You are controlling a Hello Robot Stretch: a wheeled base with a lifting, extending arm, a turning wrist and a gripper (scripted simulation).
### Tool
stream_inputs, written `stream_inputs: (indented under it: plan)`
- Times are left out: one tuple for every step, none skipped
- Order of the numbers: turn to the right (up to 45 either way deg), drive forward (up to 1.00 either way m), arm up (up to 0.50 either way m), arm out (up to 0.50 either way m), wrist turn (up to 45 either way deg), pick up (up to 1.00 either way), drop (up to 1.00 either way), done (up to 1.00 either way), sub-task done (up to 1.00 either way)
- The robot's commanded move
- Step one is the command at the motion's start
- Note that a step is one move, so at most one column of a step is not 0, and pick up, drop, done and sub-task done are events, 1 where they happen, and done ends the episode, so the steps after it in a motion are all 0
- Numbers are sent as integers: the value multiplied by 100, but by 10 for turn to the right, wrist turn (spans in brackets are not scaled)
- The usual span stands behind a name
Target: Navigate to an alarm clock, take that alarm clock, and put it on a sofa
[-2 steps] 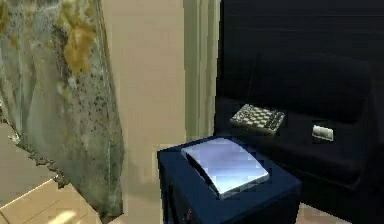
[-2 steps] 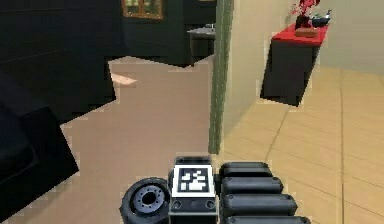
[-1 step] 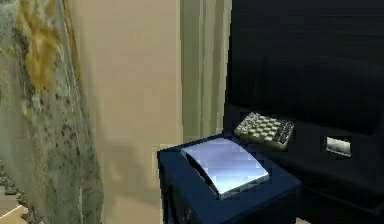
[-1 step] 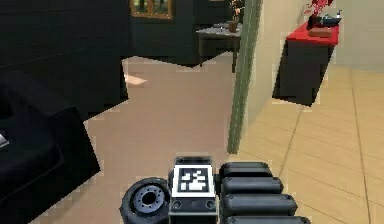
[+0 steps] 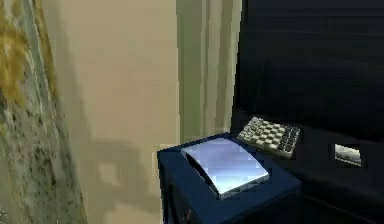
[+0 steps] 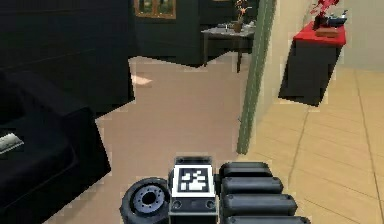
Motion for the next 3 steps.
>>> stream_inputs:
  plan:
    - [450, 0, 0, 0, 0, 0, 0, 0, 0]
    - [180, 0, 0, 0, 0, 0, 0, 0, 0]
    - [30, 0, 0, 0, 0, 0, 0, 0, 0]
